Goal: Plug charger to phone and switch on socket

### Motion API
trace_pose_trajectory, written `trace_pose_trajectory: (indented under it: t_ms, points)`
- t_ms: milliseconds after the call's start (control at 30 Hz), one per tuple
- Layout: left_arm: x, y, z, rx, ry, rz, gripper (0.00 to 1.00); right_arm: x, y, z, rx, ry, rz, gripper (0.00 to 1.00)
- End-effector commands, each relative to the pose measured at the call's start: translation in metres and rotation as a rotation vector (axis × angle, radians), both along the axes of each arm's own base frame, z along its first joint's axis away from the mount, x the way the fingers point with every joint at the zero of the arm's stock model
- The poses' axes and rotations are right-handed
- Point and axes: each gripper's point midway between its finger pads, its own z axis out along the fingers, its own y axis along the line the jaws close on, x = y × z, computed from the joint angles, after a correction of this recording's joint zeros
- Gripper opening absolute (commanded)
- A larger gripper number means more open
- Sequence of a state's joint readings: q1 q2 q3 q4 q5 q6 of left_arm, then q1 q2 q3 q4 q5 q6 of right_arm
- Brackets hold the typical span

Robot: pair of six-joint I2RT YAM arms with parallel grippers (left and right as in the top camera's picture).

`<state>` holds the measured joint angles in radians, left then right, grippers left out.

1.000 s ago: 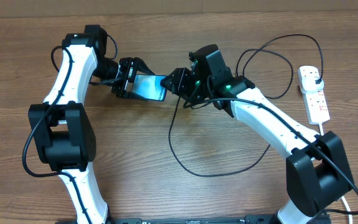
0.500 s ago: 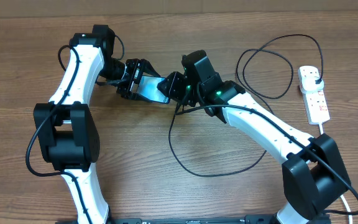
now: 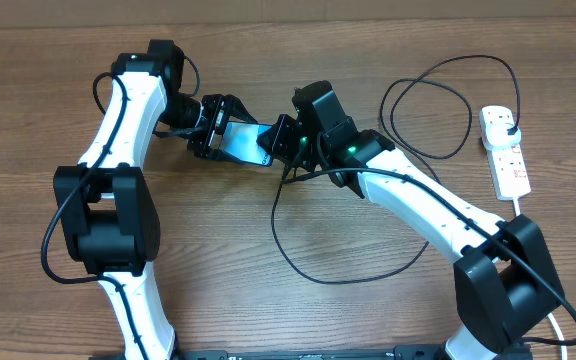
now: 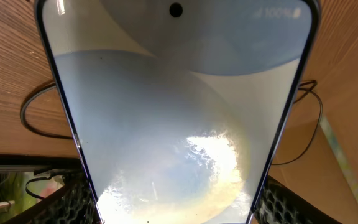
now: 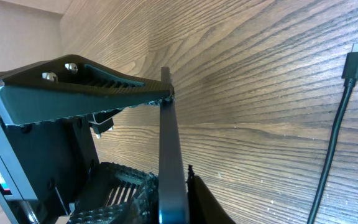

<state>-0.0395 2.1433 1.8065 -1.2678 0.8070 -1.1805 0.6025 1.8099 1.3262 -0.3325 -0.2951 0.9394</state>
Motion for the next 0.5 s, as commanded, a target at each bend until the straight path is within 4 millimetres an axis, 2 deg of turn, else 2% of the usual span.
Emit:
trace_pose_trajectory:
  t_ms: [0,233,367,467]
  points:
    - [0.005,-0.004,0.013,-0.032,-0.018,0.011,0.57,0.009,0.002,0.01,0.014,-0.036,-0.013,0.13]
    - [0.005,-0.004,0.013,-0.032,-0.018,0.011,0.64,0.013,0.003,0.015,0.039,-0.039,-0.022,0.06]
    - [0.005,-0.004,0.013,-0.031,-0.018,0.011,0.72,0.016,0.004,0.018,0.058,-0.044,-0.033,0.04]
    - [0.005,-0.003,0.013,-0.026,-0.019,0.011,0.82,0.016,0.007,0.023,0.08,-0.051,-0.019,0.04]
